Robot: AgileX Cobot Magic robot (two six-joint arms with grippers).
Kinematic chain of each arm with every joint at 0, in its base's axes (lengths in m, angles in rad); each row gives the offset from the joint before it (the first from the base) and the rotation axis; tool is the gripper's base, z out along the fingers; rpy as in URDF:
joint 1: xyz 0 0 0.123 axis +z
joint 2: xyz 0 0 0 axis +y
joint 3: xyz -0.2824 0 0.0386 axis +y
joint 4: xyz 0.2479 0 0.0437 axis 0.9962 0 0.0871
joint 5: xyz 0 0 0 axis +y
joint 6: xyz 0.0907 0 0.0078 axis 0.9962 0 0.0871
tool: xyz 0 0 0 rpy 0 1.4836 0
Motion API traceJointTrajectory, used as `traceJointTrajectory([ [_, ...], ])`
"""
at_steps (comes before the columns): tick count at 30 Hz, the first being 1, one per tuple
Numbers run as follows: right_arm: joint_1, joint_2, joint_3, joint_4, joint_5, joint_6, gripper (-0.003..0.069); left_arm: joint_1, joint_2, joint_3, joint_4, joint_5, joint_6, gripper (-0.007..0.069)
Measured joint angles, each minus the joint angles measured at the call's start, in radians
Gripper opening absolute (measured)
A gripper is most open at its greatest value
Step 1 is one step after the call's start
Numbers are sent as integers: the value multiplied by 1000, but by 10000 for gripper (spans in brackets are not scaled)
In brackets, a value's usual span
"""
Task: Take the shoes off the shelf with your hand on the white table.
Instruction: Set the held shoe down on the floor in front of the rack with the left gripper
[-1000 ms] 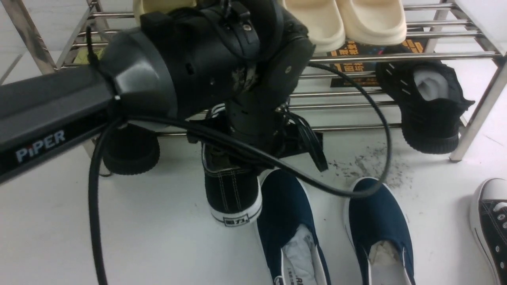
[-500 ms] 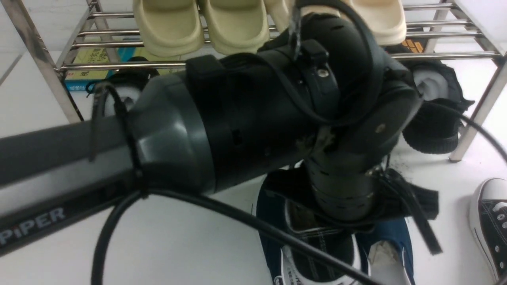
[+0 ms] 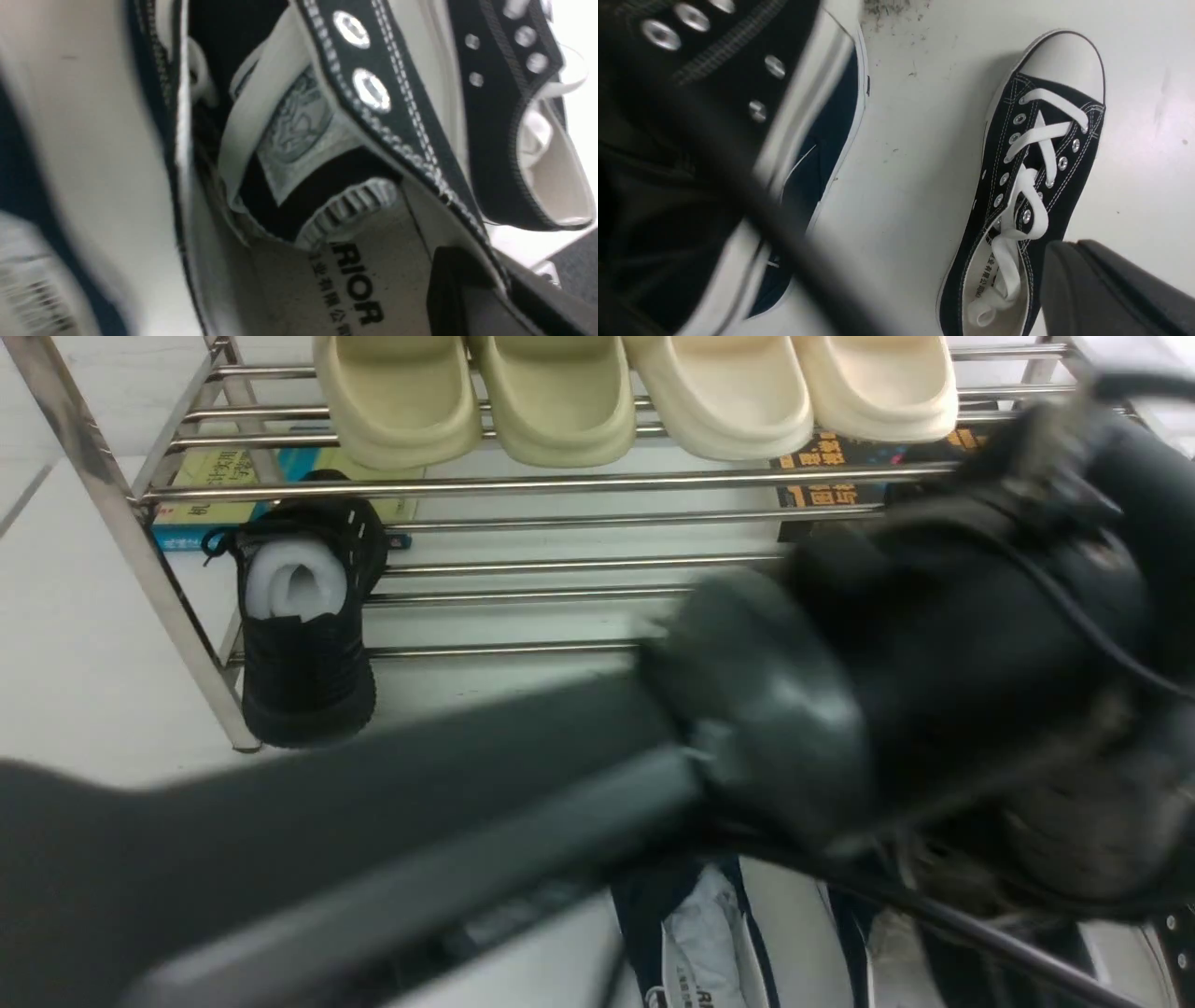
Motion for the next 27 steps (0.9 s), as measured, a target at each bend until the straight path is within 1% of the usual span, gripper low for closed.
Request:
traceJointTrajectory([
  [6, 0, -8, 0, -38, 7, 5, -10, -20, 168, -228, -22, 51, -2, 15],
  [9, 0, -8, 0, -74, 7, 26, -9, -25, 208, -269, -22, 73, -2, 15],
  [10, 0, -8, 0, -107, 7, 42, -8, -29, 228, -286, -23, 81, -2, 15],
  [13, 0, -8, 0, -124, 7, 51, -7, -32, 247, -291, -30, 80, -2, 15],
  [20, 0, -8, 0, -142, 7, 62, -4, -37, 284, -296, -39, 3, -2, 22],
  [27, 0, -8, 0, -161, 7, 71, -3, -37, 313, -297, 18, 12, -7, 30],
])
